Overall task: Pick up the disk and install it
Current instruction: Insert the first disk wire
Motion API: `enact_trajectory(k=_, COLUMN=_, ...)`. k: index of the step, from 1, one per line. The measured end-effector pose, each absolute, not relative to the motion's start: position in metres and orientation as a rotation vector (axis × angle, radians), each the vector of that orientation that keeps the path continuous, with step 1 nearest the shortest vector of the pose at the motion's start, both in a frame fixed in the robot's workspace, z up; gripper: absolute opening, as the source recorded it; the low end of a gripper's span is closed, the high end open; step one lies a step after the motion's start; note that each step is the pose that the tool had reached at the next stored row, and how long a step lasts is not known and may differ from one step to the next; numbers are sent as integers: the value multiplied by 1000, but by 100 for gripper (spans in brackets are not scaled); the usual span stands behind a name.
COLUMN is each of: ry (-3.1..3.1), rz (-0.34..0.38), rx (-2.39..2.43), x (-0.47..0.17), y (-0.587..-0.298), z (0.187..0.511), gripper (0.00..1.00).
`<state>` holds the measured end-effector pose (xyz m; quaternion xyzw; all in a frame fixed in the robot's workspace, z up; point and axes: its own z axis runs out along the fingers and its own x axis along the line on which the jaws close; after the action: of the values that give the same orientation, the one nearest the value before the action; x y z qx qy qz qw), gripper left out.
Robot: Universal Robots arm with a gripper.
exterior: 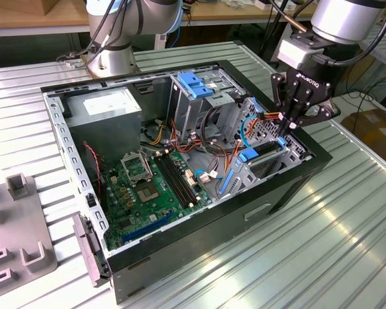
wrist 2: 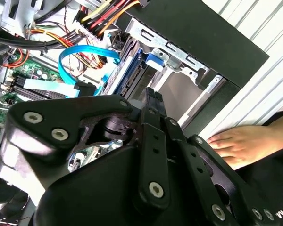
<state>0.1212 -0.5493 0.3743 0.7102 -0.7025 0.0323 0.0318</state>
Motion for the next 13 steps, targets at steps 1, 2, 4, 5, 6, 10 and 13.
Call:
enact_trajectory(k=1, ry=-2162, rz=101, rx=2187, x=121, y=-549, z=374, gripper=17)
enact_trajectory(k=2, ry=-2160, rz=102, rx=2188, x=121, y=-549, z=374, gripper=17)
enact_trajectory(k=4, ry=-2155, rz=105, rx=2190, x=122, y=-549, z=374, gripper=17)
enact_trajectory(k=5, ry=-2151, rz=107, rx=2193, x=122, y=-549, z=374, gripper=17)
enact_trajectory(k=6, ry=-2147, rz=108, rx=2196, x=122, y=-549, z=374, gripper=17)
enact_trajectory(k=10, ry=-2125, rz=110, rx=2218, x=122, y=-549, z=374, gripper=17)
enact_trajectory(k=13, ry=-2107, rz=111, rx=2236, x=123, y=-549, z=374, gripper=25)
